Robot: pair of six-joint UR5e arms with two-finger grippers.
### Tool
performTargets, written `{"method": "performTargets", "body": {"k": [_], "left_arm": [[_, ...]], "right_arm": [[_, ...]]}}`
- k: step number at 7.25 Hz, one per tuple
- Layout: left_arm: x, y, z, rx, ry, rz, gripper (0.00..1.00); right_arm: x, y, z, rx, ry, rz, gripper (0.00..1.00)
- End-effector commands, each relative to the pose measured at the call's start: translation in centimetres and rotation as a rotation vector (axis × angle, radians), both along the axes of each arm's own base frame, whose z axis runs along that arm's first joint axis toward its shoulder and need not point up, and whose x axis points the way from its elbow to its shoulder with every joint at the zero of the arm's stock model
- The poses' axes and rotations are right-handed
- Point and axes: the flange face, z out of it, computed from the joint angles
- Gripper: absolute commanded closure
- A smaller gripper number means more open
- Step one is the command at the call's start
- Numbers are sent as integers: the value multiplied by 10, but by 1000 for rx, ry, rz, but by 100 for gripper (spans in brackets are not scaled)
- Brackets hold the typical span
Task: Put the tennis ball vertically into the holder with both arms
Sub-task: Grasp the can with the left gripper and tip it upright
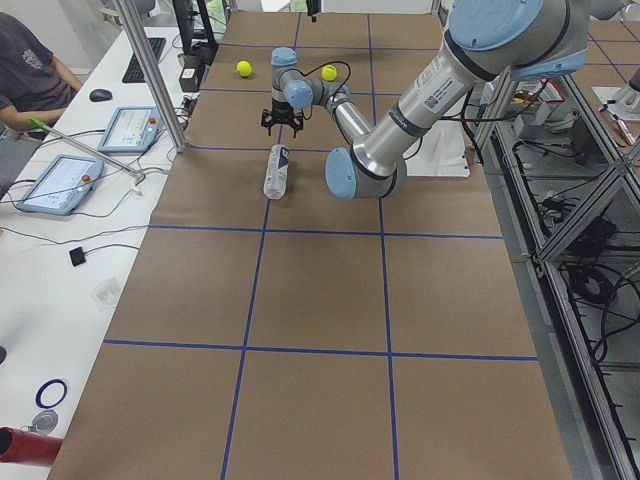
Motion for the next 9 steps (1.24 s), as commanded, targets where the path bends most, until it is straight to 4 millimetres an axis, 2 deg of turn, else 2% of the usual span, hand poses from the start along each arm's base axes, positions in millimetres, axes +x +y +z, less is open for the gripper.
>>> {"method": "performTargets", "body": {"k": [1,3,6,9], "left_arm": [[5,1,6,22,-25,4,1],[0,-9,15,44,-55,-25,1],[12,-12,34,34,-79,-29,1],[32,0,43,21,-74,-16,1]], "right_arm": [[1,9,12,-5,1,0,0],[1,9,10,-3,-5,-1,0],[0,7,8,2,-4,-3,0],[0,8,10,-2,1,-1,0]]}}
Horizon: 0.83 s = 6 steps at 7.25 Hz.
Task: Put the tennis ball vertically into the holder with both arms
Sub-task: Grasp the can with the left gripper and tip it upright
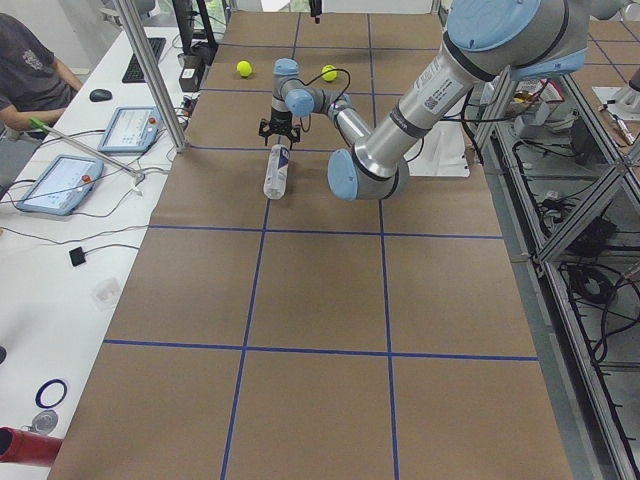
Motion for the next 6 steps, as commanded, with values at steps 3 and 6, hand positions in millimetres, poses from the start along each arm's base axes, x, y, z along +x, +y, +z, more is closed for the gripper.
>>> {"method": "performTargets", "body": {"k": [3,6], "left_arm": [[13,-3,13,9,5,-35,1],[15,-4,15,16,0,-43,1]], "right_arm": [[0,0,3,-5,5,1,0],[-1,0,5,-8,6,-2,0]]}}
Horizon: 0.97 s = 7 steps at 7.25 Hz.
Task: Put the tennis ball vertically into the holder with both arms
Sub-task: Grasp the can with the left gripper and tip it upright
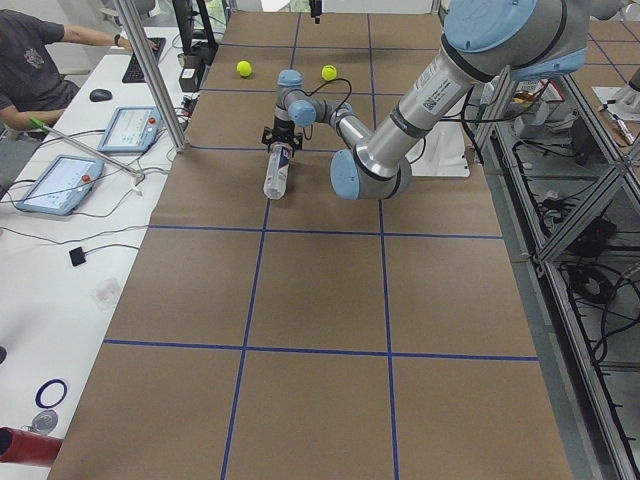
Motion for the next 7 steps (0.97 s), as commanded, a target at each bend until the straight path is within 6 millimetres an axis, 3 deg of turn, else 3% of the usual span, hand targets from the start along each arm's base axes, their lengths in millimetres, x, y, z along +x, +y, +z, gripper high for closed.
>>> {"method": "performTargets", "body": {"k": [1,4,7], "left_arm": [[6,-4,8,8,17,-10,1],[9,-6,13,3,29,-19,2],[8,-6,12,4,28,-20,13]], "right_arm": [[-1,0,1,-3,0,-1,0],[-1,0,2,-6,1,-3,0],[-2,0,3,-7,1,-4,0]]}}
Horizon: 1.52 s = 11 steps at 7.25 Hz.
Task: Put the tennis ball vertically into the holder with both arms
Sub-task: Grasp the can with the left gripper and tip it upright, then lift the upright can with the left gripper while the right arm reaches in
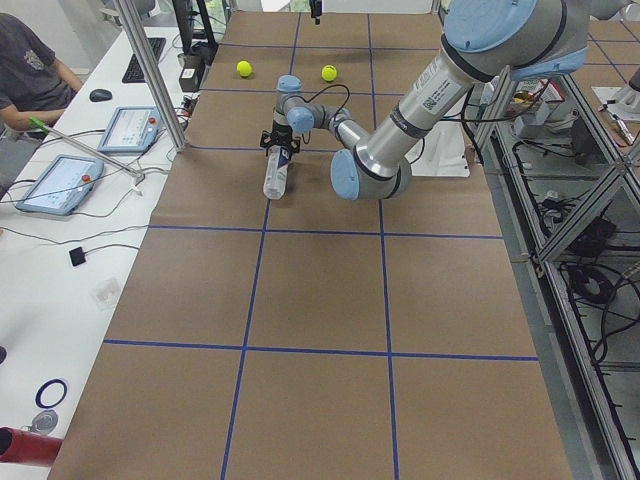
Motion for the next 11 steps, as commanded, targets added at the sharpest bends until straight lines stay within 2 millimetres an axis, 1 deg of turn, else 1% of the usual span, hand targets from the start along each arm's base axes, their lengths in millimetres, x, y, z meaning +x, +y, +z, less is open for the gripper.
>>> {"method": "performTargets", "body": {"k": [1,2,3,4,6,7,8,9,10,11], "left_arm": [[-1,1,-3,3,6,-1,18],[-2,0,-9,10,19,-2,20],[-10,-3,-24,48,78,-14,20],[-35,-10,-54,87,138,-44,20],[-85,-13,-111,83,304,-159,22],[-99,-5,-133,63,476,-225,22],[-105,9,-127,-7,721,-285,22],[-121,24,-104,-58,953,-295,22],[-134,36,-84,-79,1100,-281,22],[-147,42,-77,-73,1233,-320,22]], "right_arm": [[-1,0,1,-2,-1,-2,0],[-1,-1,0,-1,-1,-2,0],[-2,0,2,-4,-1,-4,0],[-2,-2,0,-2,-1,-3,0],[-3,-6,-5,7,-6,-3,0],[-7,-13,-12,21,-9,-8,0],[-14,-22,-23,40,-14,-18,0],[-25,-27,-31,16,-18,-4,0],[-49,-39,-61,-66,-36,61,0],[-77,-33,-86,-121,-40,90,0]]}}
